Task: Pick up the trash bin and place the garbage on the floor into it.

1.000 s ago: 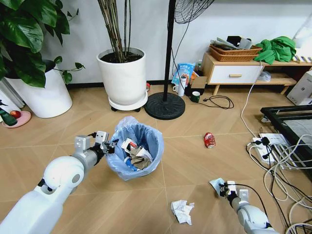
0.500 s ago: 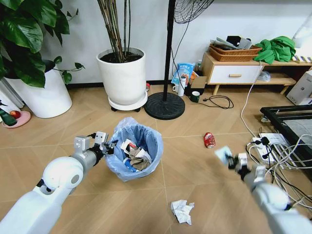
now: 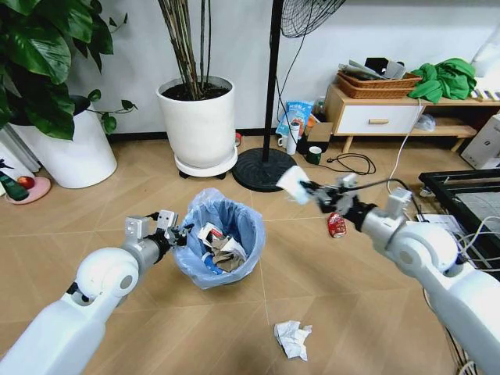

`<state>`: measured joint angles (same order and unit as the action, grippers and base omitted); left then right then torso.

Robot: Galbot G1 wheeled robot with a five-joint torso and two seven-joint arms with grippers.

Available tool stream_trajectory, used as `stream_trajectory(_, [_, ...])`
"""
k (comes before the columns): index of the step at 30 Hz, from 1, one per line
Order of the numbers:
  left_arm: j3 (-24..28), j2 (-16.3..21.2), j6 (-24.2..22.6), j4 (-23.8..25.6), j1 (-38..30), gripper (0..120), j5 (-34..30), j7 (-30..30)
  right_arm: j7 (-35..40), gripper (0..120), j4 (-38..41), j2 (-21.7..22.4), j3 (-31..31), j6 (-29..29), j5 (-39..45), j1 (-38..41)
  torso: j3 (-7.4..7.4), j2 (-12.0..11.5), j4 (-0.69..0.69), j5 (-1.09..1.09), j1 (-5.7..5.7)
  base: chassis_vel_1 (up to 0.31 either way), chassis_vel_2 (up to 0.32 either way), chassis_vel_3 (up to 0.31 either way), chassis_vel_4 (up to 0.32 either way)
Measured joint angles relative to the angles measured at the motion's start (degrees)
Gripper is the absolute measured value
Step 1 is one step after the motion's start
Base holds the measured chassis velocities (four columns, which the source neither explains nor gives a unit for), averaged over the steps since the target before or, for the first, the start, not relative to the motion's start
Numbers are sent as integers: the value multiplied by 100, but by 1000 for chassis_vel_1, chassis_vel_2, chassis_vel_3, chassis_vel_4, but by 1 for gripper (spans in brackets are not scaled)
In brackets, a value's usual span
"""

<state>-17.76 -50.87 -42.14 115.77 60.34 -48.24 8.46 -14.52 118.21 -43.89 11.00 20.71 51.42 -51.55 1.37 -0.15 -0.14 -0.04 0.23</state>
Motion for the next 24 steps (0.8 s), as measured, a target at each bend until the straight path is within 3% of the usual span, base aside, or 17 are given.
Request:
stream_trajectory(8, [34, -19, 0, -56, -47, 0, 32, -46, -7, 0, -106, -315, -1544, -19, 49, 1304, 0, 0, 2, -2, 0, 0, 0, 0, 0])
stream_trajectory(16, [35, -16, 0, -92, -76, 0, 34, -46, -37, 0, -142, -265, -2170, 8, 28, 1596, 1, 0, 0, -1, 0, 0, 0, 0, 0])
stream_trajectory(24, [36, -25, 0, -106, -95, 0, 34, -47, 120, 27, -85, -241, -2310, 41, -48, 1554, 0, 0, 0, -1, 0, 0, 0, 0, 0])
